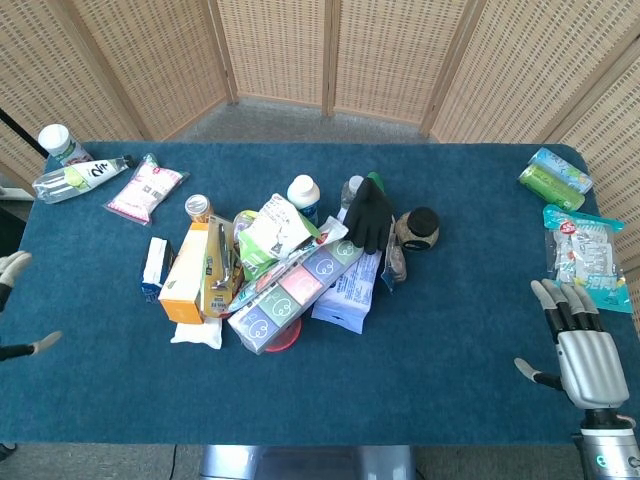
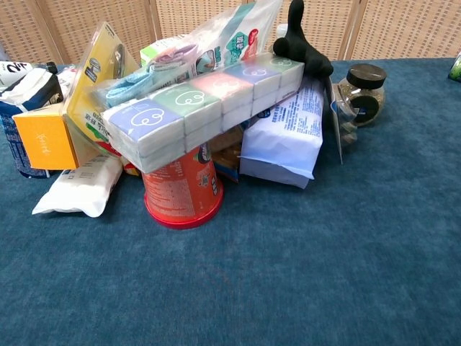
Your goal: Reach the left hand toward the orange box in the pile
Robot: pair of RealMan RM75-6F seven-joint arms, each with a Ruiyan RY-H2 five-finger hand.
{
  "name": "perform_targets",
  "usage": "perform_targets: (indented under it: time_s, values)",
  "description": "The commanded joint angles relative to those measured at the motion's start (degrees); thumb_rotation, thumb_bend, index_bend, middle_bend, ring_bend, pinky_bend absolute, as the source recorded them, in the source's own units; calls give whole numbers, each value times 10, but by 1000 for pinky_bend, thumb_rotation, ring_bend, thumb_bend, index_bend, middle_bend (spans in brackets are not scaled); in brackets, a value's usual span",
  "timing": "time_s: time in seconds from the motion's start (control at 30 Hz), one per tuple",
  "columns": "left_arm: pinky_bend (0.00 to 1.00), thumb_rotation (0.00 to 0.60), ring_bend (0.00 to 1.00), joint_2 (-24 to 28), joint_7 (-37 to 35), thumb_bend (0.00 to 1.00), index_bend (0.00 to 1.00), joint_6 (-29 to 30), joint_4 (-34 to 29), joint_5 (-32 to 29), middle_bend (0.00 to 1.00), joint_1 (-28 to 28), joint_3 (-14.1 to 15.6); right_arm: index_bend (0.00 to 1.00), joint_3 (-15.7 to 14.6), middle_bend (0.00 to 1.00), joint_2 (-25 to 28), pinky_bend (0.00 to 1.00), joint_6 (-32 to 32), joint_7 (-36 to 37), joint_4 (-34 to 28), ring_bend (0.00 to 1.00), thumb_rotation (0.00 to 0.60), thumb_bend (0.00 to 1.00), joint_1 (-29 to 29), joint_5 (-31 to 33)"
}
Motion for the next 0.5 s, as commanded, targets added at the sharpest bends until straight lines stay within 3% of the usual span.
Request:
perform_targets:
  time_s: [0.03,0.2,0.5]
  values:
    - [0,600,0,-41,1,0,0,-46,34,-21,0,-39,-19,0,0,0,2,0,1,3,-1,0,600,0,-1,0]
    - [0,600,0,-97,1,0,0,-91,79,-39,0,-79,-33,0,1,0,5,0,2,9,-1,0,600,0,-1,1]
    - [0,600,0,-160,49,0,0,-145,102,-80,0,-126,-46,0,3,0,11,0,2,18,-3,0,600,0,-1,4]
